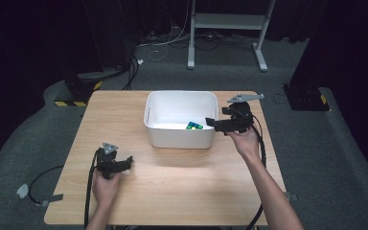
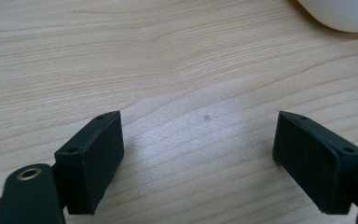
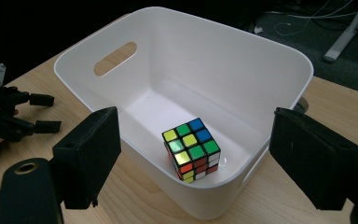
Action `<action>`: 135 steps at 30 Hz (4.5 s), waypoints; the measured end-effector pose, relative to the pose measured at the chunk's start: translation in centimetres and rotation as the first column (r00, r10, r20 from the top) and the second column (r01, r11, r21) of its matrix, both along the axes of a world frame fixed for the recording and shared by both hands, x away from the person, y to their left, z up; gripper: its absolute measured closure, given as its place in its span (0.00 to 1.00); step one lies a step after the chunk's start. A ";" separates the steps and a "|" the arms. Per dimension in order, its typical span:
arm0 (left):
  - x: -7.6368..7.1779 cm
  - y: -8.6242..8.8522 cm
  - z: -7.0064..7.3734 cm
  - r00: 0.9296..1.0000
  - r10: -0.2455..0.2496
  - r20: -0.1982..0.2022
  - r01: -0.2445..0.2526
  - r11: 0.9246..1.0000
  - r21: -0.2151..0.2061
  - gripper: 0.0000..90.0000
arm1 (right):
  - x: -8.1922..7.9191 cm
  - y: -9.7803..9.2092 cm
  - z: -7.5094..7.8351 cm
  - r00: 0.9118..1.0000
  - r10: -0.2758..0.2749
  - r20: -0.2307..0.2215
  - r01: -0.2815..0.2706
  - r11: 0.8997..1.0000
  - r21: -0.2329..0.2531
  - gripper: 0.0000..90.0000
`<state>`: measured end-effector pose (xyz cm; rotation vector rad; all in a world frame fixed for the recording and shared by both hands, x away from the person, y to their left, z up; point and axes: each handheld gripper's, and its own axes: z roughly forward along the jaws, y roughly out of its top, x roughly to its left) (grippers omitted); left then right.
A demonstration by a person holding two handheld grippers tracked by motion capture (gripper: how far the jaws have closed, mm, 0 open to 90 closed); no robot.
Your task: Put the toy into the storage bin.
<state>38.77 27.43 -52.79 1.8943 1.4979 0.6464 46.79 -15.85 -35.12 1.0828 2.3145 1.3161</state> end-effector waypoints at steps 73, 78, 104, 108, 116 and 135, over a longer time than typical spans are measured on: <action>0.0 0.0 0.0 1.000 0.000 0.000 0.000 1.000 0.001 0.18 | -4.3 -4.4 -1.1 0.999 -0.030 0.034 0.026 0.996 0.091 0.21; 0.0 0.0 0.0 1.000 0.000 0.000 0.000 1.000 0.001 0.18 | -4.6 -4.6 -1.4 0.999 -0.035 0.034 0.032 0.994 0.101 0.22; 0.0 0.0 0.0 1.000 0.000 0.000 0.000 1.000 0.001 0.18 | -5.9 -5.1 -2.4 0.999 -0.047 0.025 0.044 0.992 0.118 0.23; 0.0 0.0 0.0 1.000 0.000 0.000 0.000 1.000 0.001 0.18 | -6.2 -5.2 -2.6 0.999 -0.046 0.025 0.043 0.992 0.120 0.23; 0.0 0.0 0.0 1.000 0.000 0.000 0.000 1.000 0.001 0.18 | -6.7 -5.8 -3.5 0.998 -0.055 0.013 0.053 0.989 0.137 0.23; 0.0 0.0 0.0 1.000 -0.001 -0.001 0.001 1.000 0.002 0.18 | -7.5 -6.1 -5.0 0.998 -0.068 -0.003 0.068 0.988 0.140 0.23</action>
